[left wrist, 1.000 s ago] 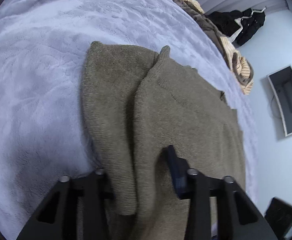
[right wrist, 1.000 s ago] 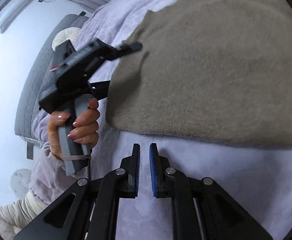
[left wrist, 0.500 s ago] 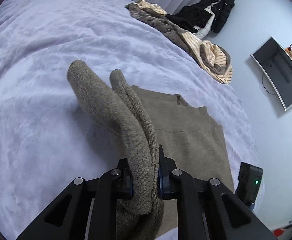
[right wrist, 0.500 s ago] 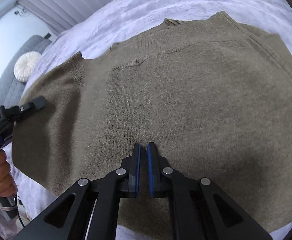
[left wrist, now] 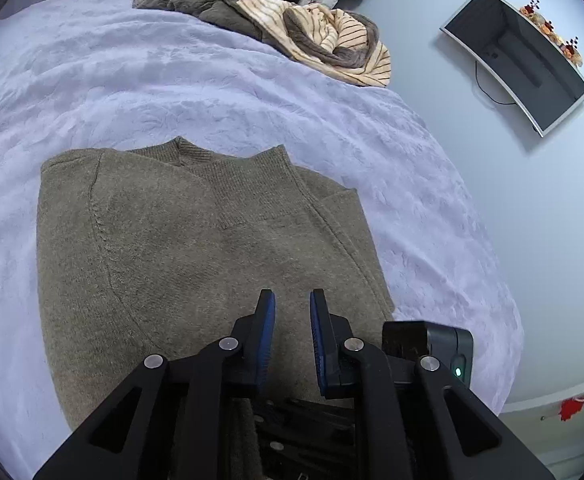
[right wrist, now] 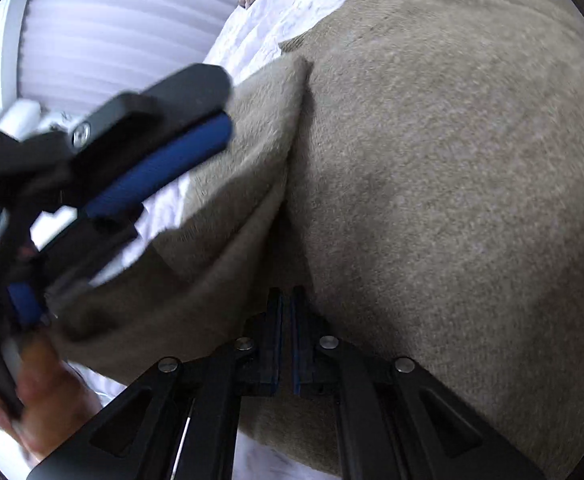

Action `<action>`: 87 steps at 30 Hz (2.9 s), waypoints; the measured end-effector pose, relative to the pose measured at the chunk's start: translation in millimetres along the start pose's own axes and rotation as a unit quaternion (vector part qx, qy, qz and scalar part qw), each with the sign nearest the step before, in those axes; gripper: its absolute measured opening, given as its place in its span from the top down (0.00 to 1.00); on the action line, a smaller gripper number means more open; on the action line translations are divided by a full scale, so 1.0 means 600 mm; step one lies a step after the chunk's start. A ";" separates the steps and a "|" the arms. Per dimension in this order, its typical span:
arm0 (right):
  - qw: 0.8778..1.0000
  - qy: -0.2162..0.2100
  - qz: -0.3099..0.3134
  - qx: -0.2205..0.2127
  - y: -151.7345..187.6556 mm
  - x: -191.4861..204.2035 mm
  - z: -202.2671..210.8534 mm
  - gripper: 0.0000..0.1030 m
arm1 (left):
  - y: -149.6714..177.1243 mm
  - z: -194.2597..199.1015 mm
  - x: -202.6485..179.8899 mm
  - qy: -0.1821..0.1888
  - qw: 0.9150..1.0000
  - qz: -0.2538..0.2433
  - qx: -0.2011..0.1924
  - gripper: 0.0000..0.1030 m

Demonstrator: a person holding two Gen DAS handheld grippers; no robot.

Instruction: Fold small clothes

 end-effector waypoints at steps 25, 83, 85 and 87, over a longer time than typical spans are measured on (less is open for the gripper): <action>0.997 -0.025 0.021 0.065 -0.126 0.079 -0.039 0.37 | 0.129 0.139 0.323 -0.162 0.962 0.179 -0.125 0.02; 0.976 0.138 0.163 -0.028 -0.035 -0.023 0.278 0.92 | 0.114 0.027 0.066 -0.208 0.977 -0.030 -0.045 0.01; 0.973 0.158 0.159 -0.048 -0.031 -0.023 0.290 0.92 | 0.126 0.013 0.058 -0.223 0.973 -0.055 -0.030 0.01; 0.972 0.186 0.133 -0.050 -0.025 -0.062 0.290 0.93 | 0.147 -0.011 0.064 -0.231 0.971 -0.066 -0.003 0.01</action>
Point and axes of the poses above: each gripper's, at about its wrist camera, not at the fingertips, and z roughly against the way its jaws point, x to its left, y to its underside, the point moved 2 cm from there along -z, roughly the way its jaws point, and after that the axes turned 2 degrees about z, right-handed, at the moved point
